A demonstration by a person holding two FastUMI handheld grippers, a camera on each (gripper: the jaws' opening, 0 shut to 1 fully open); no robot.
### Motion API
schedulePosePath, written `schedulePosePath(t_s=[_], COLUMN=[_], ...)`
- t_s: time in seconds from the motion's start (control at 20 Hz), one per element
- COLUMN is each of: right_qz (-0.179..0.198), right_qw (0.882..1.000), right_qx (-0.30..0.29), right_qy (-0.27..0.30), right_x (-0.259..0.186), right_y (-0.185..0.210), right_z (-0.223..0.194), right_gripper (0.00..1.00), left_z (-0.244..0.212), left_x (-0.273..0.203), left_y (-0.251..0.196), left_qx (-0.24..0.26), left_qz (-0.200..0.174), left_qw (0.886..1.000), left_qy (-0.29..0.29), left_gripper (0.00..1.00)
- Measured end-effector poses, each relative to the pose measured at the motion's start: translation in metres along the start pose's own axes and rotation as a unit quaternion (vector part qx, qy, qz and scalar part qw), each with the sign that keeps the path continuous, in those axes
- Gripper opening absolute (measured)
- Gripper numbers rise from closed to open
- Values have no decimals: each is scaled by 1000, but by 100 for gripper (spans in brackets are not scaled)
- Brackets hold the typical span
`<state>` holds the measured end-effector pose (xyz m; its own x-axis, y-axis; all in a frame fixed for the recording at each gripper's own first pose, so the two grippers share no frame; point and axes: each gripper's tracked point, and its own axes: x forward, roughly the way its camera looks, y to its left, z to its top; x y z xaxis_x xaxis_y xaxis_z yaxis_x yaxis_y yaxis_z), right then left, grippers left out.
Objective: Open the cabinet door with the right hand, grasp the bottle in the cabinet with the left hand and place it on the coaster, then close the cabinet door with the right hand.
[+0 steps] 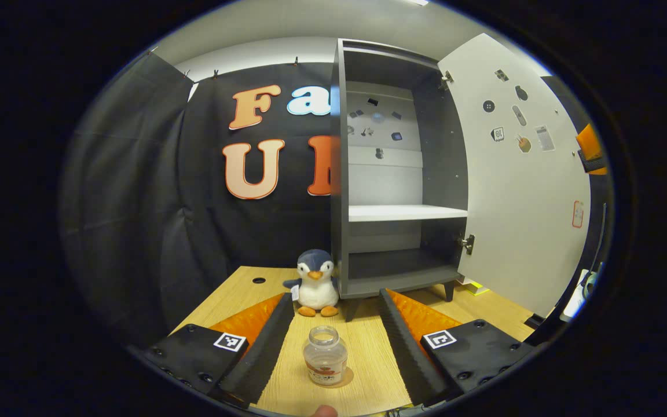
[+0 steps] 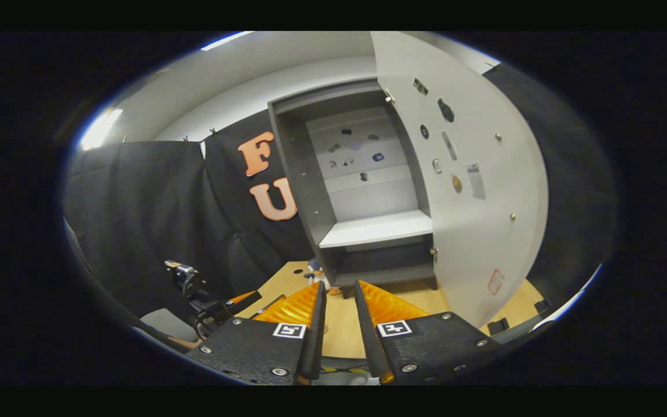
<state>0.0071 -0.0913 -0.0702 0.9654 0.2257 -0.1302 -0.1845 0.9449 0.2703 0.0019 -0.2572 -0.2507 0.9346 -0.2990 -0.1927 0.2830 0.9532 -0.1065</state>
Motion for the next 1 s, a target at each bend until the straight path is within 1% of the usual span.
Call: schedulePosePath(t_s=[0.05,0.1,0.15,0.25,0.3,0.35,0.4,0.5,0.55,0.6,0.65,0.7,0.8,0.9,1.0], right_qz=[-10,-19,-33,-69,-83,-95,-107,-138,-152,-160,-167,-167,-167,-170,-158], right_qw=[1000,1000,999,996,994,992,990,986,984,983,981,981,982,981,984], right_qx=[-3,-2,-5,-21,-26,-30,-36,-40,-38,-35,-31,-24,-18,-30,-27], right_qy=[-12,-23,-30,-57,-68,-77,-84,-85,-85,-86,-89,-91,-90,-84,-81], right_x=[-8,-18,-28,-51,-64,-75,-84,-93,-95,-96,-96,-95,-89,-81,-74], right_y=[-9,-16,-29,-61,-72,-84,-97,-130,-144,-156,-167,-176,-192,-208,-207], right_z=[11,24,34,59,68,76,83,87,89,91,93,94,91,88,90], right_gripper=[31,33,35,38,46,41,46,49,45,51,56,53,54,56,57], left_z=[6,11,14,17,16,16,19,26,33,39,41,45,48,50,48], left_x=[1,2,5,9,11,12,14,19,20,22,23,24,26,31,34], left_y=[1,6,11,11,13,17,21,27,30,28,26,21,17,11,9], left_qx=[0,11,21,8,-1,-7,-9,-2,6,12,18,19,20,19,22], left_qz=[0,10,18,13,13,16,21,29,35,36,36,32,30,25,24], left_qw=[1000,1000,1000,1000,1000,999,999,999,999,999,999,999,999,1000,999], left_qy=[-1,2,6,15,24,30,30,24,16,8,5,1,3,6,12], left_gripper=[96,94,95,94,95,95,95,95,95,95,95,95,95,95,95])
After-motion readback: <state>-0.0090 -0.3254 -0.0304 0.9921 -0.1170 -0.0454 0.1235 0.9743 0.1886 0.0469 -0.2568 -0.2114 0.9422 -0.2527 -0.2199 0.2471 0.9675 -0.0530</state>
